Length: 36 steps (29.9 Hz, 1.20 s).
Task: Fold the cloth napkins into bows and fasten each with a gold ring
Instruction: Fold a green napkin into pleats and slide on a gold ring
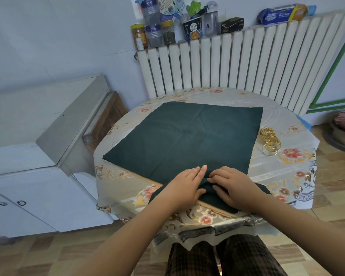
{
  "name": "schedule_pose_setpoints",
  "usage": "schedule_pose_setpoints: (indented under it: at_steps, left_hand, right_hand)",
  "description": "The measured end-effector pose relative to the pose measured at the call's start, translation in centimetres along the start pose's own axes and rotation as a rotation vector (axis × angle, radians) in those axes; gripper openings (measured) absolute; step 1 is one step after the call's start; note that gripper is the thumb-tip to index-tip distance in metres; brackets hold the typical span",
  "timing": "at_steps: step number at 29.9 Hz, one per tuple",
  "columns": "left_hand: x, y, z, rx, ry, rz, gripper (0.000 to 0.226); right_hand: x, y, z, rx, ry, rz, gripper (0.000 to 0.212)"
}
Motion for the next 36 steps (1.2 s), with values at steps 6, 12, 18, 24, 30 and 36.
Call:
schedule_pose_setpoints:
  at_steps: [6, 12, 18, 24, 30, 36]
  left_hand:
    - [0.3, -0.5, -0.2, -0.037, 0.146, -0.14, 0.057]
    - [1.6, -1.4, -0.4, -0.07, 0.353, -0.306, 0.05]
    - [2.2, -3.0, -0.6, 0.011, 0.511, -0.536, 0.036]
    - [1.9, -1.2, -0.3, -0.109, 0.488, -0.231, 0.041]
    - [0.6, -1.2, 0.3, -0.103, 0.264, -0.147, 0.063]
    - [1.5, -1.9, 0.3, -0.071, 0.398, -0.273, 0.043]
  right_hand:
    - [-0.1, 0.3, 0.2, 0.021, 0.036, -0.057, 0.032]
    - [0.5, 0.9, 1.1, -0.034, 0.118, -0.001, 0.027]
    - [0.1, 0.5, 1.1, 0.023, 0.13, -0.03, 0.024]
    - [-0.4, 0.7, 0.5, 0.044, 0.05, -0.019, 0.031]
    - [-0.3, 0.8, 1.1, 0.02, 0.09, -0.011, 0.031]
    - [0.2, 1.3, 1.3, -0.068, 0.133, 0.023, 0.032]
Point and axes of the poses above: each hand's wrist, its own z-axis towards the middle knuckle, its own x-axis out of the back of the hand, y = z × x, the point moved 10 cm from there along z, towards the middle knuckle, and after that the axes turned 3 degrees about z, right-handed, at the moved point
